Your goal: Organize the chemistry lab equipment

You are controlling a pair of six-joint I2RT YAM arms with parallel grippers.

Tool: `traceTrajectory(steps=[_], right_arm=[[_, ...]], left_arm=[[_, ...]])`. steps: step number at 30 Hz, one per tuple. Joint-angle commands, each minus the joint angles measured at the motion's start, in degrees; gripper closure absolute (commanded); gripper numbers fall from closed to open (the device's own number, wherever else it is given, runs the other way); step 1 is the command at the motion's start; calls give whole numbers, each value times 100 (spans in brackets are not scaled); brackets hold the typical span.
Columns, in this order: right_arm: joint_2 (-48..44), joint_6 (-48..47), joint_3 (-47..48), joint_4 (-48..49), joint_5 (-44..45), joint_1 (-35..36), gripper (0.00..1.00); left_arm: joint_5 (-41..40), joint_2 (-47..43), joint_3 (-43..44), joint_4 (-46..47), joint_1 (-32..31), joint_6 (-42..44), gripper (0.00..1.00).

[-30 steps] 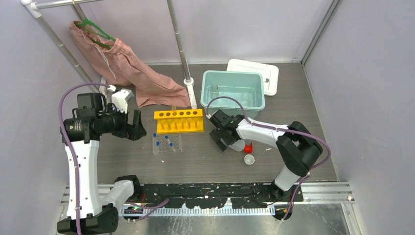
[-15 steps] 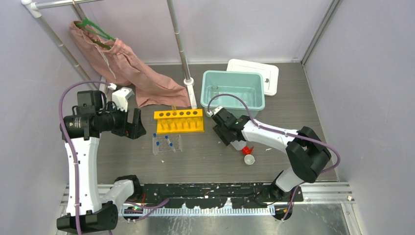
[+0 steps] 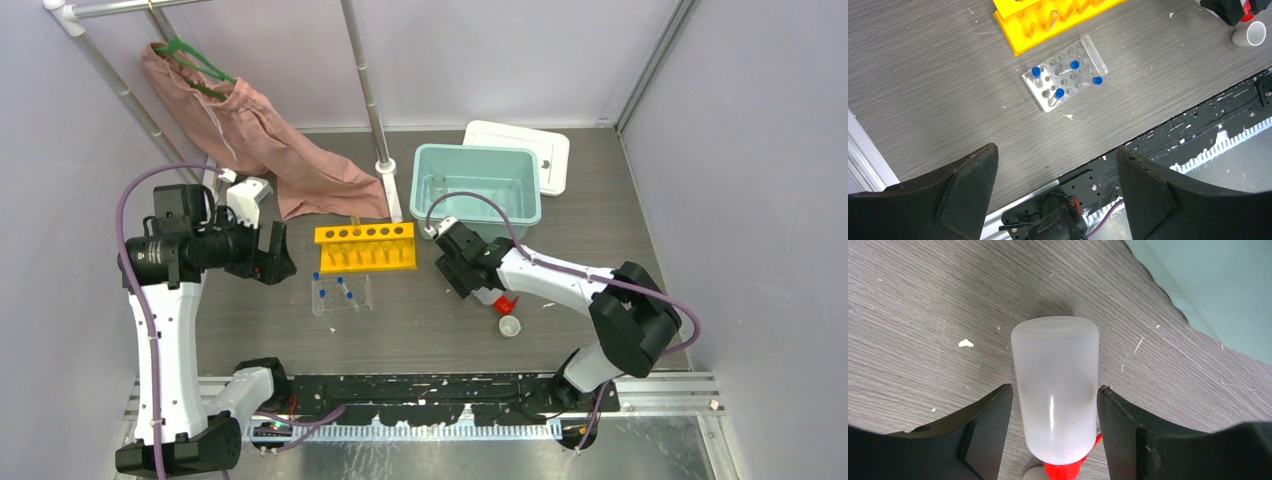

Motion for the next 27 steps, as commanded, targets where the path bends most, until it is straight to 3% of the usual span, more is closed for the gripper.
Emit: traceTrajectory(steps=[1, 8, 12, 27], right_arm=[[180, 104, -61, 311, -9, -3, 31], [503, 39, 39, 224, -68, -8, 30], [394, 10, 23, 251, -148, -3, 38], [-1233, -385, 653, -591, 416, 4, 51]], left_arm=[[37, -58, 277, -56, -8, 68, 12], [55, -31, 357, -78, -10, 56, 12], [48, -39, 349, -86, -9, 71, 12], [89, -28, 340, -58, -6, 58, 12]])
